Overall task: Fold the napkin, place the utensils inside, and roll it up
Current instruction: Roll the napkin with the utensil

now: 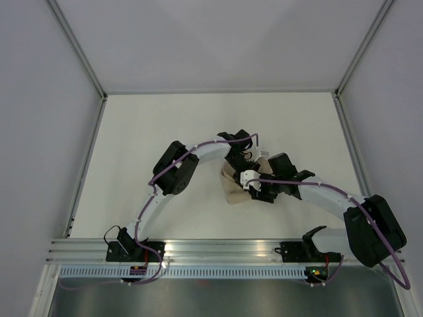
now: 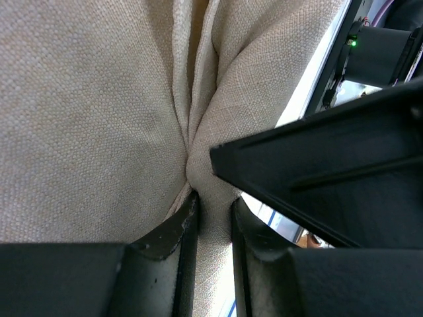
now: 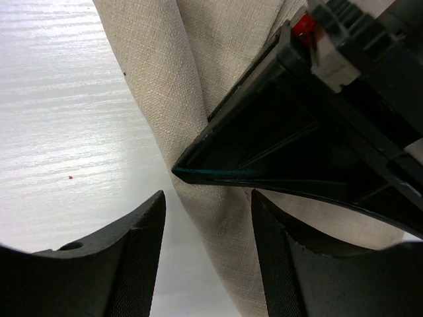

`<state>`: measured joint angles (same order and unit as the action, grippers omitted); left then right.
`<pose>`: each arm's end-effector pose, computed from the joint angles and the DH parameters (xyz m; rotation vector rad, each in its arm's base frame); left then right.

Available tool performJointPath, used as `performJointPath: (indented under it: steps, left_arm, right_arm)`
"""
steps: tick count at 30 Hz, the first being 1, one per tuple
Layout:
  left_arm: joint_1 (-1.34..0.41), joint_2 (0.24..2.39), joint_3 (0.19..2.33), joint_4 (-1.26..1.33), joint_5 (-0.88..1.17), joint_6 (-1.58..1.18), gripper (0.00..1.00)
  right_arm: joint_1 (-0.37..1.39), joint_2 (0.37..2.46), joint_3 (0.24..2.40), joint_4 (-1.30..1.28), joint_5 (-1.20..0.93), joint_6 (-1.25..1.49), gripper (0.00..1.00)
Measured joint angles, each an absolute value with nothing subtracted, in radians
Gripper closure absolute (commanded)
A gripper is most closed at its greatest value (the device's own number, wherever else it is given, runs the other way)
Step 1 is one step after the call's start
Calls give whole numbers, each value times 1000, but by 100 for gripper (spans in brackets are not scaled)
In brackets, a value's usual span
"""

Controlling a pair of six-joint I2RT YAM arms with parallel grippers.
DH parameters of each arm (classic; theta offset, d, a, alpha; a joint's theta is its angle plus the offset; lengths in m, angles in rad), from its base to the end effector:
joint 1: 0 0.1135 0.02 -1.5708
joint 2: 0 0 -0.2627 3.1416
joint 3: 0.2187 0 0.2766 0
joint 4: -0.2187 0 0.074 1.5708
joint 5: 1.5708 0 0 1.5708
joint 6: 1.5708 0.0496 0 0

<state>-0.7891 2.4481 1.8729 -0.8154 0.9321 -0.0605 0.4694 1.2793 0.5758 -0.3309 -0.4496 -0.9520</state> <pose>0.3238 -0.3828 0.0830 -1.0420 -2.3993 1.2949 0.2131 0.1323 0.1342 -1.7447 1.7869 0.3897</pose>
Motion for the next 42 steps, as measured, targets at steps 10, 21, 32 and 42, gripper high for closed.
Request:
performJointPath:
  steps: [10,21,32,42]
  left_arm:
    - [-785,2448,1873,-830,928,-60,76]
    - [-748,2370,1755,-728,896,-157,59]
    - [-700,2181,1566,-538,701,-270,61]
    - [-655,1852,1308,-316,438,-322,61]
  right_arm:
    - [474,1311,552,-272,-421,-959,71]
    - [474,1399,621,-281,-451,-953,89]
    - [415,1553,777,-382,-551,-954,90]
    - [363,1671,907,-531,-641,-965,91]
